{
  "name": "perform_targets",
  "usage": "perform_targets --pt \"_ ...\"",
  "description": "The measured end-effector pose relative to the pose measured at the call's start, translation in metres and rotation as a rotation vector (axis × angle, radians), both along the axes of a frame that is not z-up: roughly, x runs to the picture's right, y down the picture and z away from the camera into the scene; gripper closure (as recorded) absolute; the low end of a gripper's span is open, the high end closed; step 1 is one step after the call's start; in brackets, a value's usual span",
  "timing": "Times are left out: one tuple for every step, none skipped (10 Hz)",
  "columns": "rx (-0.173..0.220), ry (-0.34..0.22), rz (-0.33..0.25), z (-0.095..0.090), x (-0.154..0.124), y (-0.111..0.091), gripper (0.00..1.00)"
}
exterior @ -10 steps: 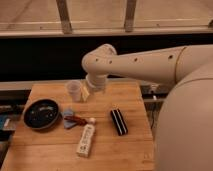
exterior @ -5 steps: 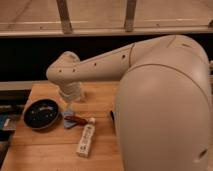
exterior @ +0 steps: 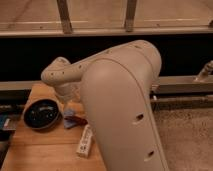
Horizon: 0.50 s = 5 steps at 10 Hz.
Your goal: Wipe the white sponge on the table
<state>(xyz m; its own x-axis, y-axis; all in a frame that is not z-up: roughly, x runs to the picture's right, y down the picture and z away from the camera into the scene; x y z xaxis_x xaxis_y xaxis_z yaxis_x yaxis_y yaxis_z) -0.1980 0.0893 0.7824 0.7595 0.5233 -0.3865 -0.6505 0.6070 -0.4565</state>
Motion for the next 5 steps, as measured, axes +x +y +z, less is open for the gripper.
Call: perform_targets --pt "-0.011 0.004 -0.011 0.008 -0.002 0.001 0.38" --pt "-0.03 -0.001 -0.019 0.018 -0.005 0.005 0.38" --pt "-0.038 -0.007 -0.024 0.021 -0.007 0.008 0.38" --pt "-0.037 -0.006 -0.023 0.021 -0.007 0.007 0.38" --pt "-0.037 -0.004 -0.022 0.021 -0.006 0.007 0.38"
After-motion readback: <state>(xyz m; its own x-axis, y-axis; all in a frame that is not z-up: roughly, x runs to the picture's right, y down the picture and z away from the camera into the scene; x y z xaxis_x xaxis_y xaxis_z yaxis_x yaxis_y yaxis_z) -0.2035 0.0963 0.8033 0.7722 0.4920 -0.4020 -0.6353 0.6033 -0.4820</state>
